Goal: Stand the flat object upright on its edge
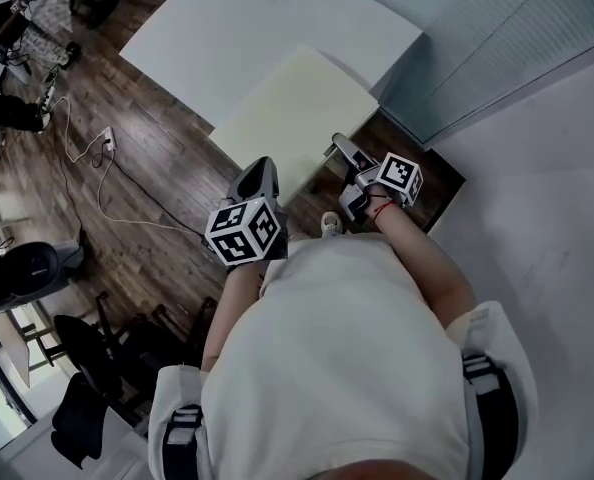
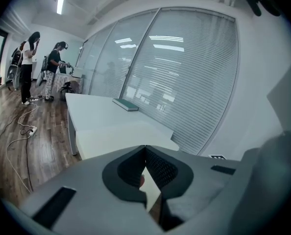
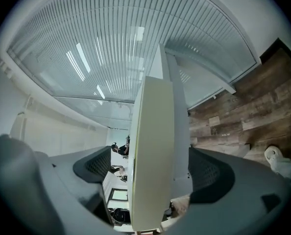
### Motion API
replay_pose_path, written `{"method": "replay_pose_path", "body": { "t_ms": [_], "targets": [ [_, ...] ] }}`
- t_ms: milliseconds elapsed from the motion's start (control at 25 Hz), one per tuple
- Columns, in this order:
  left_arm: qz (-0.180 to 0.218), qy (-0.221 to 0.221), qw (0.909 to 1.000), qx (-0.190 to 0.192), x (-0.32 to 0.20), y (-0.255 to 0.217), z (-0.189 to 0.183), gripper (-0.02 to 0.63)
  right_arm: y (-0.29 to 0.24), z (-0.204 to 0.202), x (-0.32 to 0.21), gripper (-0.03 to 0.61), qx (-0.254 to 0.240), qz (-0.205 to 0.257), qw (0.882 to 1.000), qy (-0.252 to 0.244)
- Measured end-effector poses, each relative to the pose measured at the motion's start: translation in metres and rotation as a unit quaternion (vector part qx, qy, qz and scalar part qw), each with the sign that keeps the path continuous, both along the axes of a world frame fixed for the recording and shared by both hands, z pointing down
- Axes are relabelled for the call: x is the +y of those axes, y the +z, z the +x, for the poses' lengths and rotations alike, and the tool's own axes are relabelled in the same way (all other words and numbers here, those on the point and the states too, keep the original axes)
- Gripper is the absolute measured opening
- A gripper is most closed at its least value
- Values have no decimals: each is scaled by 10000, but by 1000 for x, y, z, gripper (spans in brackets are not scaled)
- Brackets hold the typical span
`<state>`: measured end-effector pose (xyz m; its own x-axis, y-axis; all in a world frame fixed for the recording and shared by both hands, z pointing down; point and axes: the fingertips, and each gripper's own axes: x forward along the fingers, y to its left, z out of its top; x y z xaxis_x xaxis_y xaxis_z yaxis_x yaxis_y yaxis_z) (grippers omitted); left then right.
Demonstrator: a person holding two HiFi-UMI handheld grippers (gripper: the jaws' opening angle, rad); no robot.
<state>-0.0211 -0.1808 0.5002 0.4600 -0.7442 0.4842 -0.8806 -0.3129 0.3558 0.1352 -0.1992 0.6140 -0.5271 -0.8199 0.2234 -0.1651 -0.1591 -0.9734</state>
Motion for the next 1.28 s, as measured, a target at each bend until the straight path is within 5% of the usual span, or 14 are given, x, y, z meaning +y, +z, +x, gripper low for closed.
{"method": "replay_pose_path", "body": {
  "t_ms": [1280],
  "targets": [
    [-100,-622,9980,-21,-18,12,-22,20,32,-42,-54,499,12,-494,9981,-371]
  ]
}}
